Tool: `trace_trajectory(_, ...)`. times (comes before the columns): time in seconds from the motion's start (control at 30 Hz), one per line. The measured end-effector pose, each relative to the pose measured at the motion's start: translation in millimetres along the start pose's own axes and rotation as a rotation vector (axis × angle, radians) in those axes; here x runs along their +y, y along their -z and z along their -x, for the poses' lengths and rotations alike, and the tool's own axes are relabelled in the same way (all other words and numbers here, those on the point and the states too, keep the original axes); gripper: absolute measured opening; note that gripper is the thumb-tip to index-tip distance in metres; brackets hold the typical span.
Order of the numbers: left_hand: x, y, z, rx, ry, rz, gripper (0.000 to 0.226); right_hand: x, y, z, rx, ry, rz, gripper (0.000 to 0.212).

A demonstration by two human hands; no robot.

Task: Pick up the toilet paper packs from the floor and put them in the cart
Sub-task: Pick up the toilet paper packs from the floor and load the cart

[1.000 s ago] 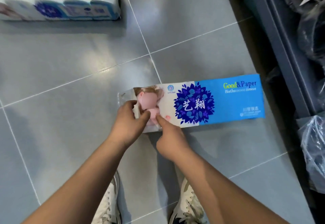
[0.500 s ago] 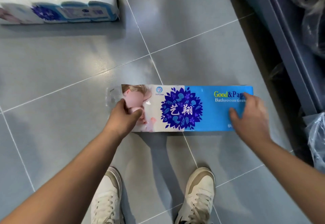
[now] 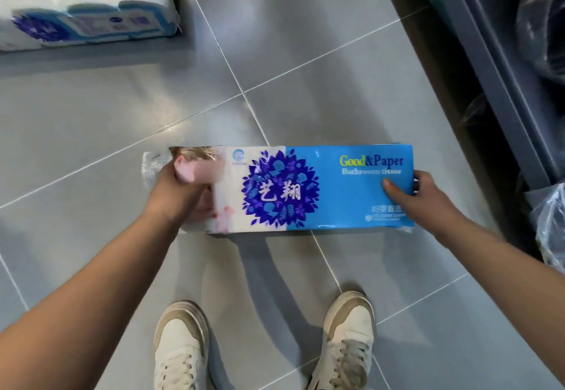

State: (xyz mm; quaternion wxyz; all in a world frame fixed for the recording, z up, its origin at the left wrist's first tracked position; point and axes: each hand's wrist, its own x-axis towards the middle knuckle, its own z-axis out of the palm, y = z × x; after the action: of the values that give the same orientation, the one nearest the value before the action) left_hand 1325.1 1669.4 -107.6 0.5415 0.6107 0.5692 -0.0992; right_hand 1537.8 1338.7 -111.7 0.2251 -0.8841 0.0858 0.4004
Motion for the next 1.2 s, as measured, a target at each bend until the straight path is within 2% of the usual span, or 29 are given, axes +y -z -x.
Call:
trace_trajectory(0.1,-3,19,-11,0.071,0.026,-0.026,0.048,-9,-11,-1,-0.067,0.008,0.03,0.077)
trace_trajectory(0.2,-7,32,-17,0.116,0.044,-0.061,0.06,-14,-22,-7,-0.079,0.018,-0.037,0.081)
trace_trajectory(0.33,-7,38,-26,0.13,0.048,-0.11,0.055,-20,-38,-10,0.006,0.012,-0.202,0.076)
trace_trajectory(0.47,-1,46,-42,0.118,0.053,-0.108,0.048,-31,-44,-12,0.05,0.028,-0.299,0.095)
trace_trajectory(0.6,20,62,-57,0.091,-0.006,-0.081,0.064,-51,-38,-19,0.116,0.124,-0.365,0.105)
trace_trajectory(0.77,56,76,-65,0.115,-0.118,0.022,0.064,-94,-28,-20,0.204,0.281,-0.371,0.081)
trace_trajectory(0.9,52,87,-53,0.121,-0.19,0.056,0.066,-94,-27,-13,0.214,0.309,-0.323,0.081)
trace_trajectory(1.03,24,93,-35,0.07,-0.216,-0.024,0.098,-61,-34,5,0.195,0.284,-0.246,0.078)
trace_trajectory(1.13,5,92,-29,0.053,-0.172,-0.161,0.086,-41,-36,20,0.157,0.253,-0.163,0.084)
trace_trajectory(1.2,1,91,-29,0.075,-0.145,-0.256,0.09,-36,-34,26,0.113,0.257,-0.111,0.096)
